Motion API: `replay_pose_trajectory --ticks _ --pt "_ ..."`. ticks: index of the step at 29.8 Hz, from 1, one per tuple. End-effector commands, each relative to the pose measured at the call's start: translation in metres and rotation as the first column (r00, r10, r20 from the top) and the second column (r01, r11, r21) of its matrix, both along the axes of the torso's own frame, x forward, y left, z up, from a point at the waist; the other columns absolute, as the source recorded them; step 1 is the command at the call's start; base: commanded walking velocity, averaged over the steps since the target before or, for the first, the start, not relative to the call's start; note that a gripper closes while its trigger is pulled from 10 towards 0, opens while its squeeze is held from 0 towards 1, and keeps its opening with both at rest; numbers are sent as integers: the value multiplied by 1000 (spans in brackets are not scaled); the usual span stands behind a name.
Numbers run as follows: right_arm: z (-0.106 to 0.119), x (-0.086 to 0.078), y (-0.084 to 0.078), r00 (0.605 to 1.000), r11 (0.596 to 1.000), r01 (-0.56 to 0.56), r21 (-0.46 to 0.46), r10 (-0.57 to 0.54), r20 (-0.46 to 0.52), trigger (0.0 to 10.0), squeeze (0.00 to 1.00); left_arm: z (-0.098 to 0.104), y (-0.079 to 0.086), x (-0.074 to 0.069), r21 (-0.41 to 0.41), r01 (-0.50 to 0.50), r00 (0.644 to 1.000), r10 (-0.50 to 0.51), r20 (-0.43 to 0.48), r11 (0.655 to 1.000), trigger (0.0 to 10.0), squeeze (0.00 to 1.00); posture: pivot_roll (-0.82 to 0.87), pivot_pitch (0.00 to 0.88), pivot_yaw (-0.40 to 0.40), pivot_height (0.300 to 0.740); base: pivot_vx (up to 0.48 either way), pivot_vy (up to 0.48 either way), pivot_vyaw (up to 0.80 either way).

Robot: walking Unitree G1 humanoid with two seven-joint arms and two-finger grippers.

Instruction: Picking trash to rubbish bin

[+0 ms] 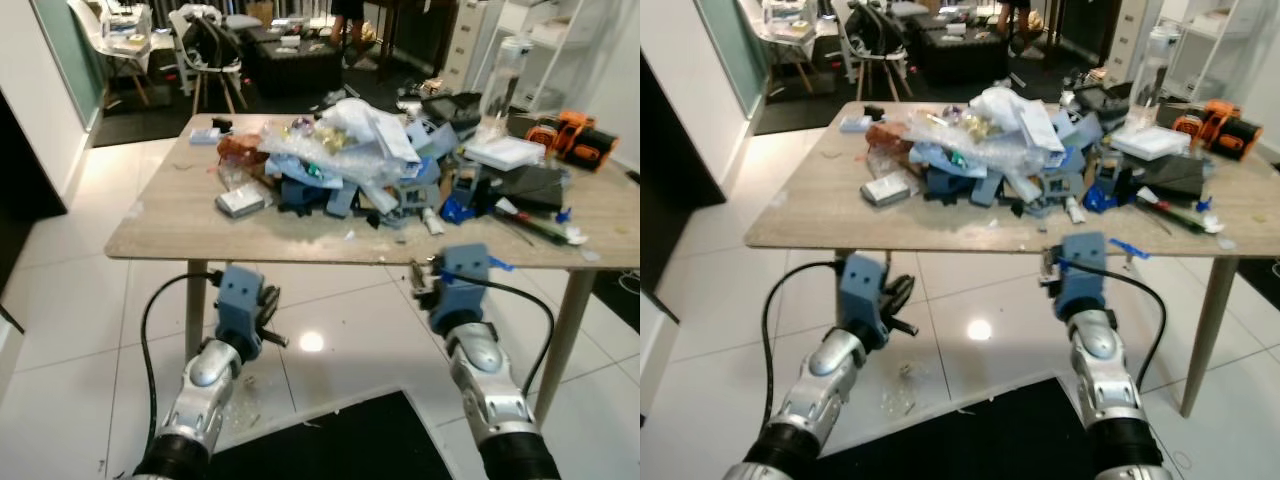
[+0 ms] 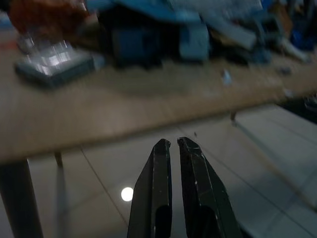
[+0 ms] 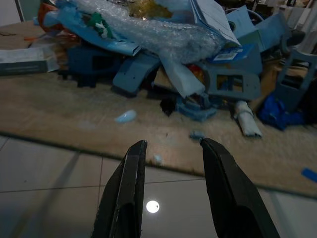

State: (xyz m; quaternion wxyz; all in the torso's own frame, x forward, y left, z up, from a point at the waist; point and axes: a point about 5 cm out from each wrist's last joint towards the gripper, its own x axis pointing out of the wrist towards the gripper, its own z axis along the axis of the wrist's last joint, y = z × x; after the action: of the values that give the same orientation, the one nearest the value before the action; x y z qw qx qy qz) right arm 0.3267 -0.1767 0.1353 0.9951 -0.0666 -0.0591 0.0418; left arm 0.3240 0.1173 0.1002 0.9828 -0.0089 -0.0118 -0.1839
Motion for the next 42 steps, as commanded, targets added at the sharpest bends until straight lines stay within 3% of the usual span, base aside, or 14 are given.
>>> replay_pose_trajectory --ticks 1,12,16,18,22,30,42 --pt "3 0 -5 1000 1000 10 -10 -10 -2 10000 0 8 -2 3 -12 6 1000 -6 16 1000 10000 0 -102 47 41 740 368 0 0" --pt "-1 -4 -5 999 1000 16 -9 -16 -30 10000 0 10 -5 2 -13 19 999 -19 26 1000 10000 0 -104 52 41 740 368 0 0" --pt "-4 -6 -10 997 999 46 -24 -47 -54 10000 0 11 -13 -4 -8 99 995 -99 35 995 10000 0 -104 54 40 740 368 0 0" --pt "-9 -7 -22 989 992 117 -53 -121 -82 10000 0 12 -25 -13 -4 214 976 -214 48 977 10000 0 -101 56 38 740 364 0 0" --pt "-10 -7 -30 982 986 164 -34 -167 -93 10000 0 13 -32 -18 18 275 960 -276 55 961 10000 0 -100 59 37 740 366 0 0" --pt "-7 -8 -31 982 986 165 -34 -167 -84 10000 0 13 -31 -18 26 266 962 -267 56 964 10000 0 -103 56 37 740 353 0 0" --pt "-10 -13 -19 986 989 143 -33 -146 -86 10000 0 13 -26 -23 11 277 958 -277 68 961 10000 0 -106 50 33 740 0 0 0"
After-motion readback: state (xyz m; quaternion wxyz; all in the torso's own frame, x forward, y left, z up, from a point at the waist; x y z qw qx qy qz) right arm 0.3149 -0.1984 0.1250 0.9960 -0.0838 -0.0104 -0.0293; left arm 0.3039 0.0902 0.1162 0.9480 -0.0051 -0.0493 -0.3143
